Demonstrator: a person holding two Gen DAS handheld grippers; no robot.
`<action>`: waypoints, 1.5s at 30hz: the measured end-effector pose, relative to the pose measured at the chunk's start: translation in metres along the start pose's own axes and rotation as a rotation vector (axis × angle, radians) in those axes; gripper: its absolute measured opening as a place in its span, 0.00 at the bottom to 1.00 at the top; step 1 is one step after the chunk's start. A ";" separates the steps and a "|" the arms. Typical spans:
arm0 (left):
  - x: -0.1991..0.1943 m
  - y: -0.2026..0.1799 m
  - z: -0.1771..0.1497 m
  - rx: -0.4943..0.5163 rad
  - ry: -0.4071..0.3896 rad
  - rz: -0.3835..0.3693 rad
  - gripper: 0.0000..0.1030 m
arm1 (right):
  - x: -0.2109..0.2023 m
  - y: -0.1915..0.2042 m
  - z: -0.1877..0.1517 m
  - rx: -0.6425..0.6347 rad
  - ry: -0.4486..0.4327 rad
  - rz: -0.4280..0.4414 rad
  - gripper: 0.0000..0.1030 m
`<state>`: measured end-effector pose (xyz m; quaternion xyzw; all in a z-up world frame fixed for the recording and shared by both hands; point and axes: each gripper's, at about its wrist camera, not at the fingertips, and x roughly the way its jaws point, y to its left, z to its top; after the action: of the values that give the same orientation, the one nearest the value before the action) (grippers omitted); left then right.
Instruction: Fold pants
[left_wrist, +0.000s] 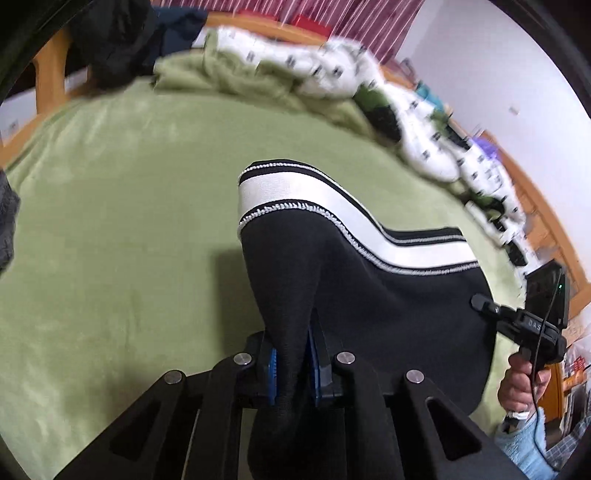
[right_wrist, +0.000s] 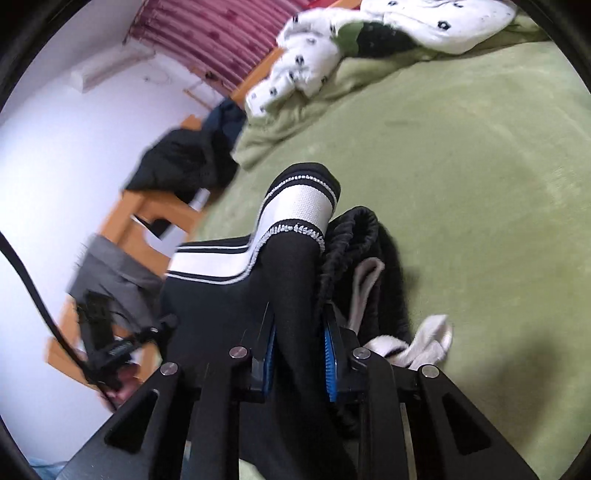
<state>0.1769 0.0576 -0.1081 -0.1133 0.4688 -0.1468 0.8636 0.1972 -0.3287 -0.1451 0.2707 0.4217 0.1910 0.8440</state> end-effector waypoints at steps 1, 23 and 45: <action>0.011 0.007 -0.003 -0.012 0.014 -0.004 0.17 | 0.009 -0.003 -0.007 -0.065 -0.016 -0.097 0.22; -0.008 -0.007 0.023 0.136 -0.192 0.067 0.51 | 0.031 0.012 0.033 -0.197 -0.102 -0.336 0.21; 0.070 -0.028 0.043 0.191 -0.081 0.165 0.51 | 0.067 0.050 0.038 -0.361 -0.097 -0.369 0.27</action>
<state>0.2455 0.0086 -0.1302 0.0026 0.4252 -0.1143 0.8979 0.2617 -0.2639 -0.1361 0.0432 0.3819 0.0929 0.9185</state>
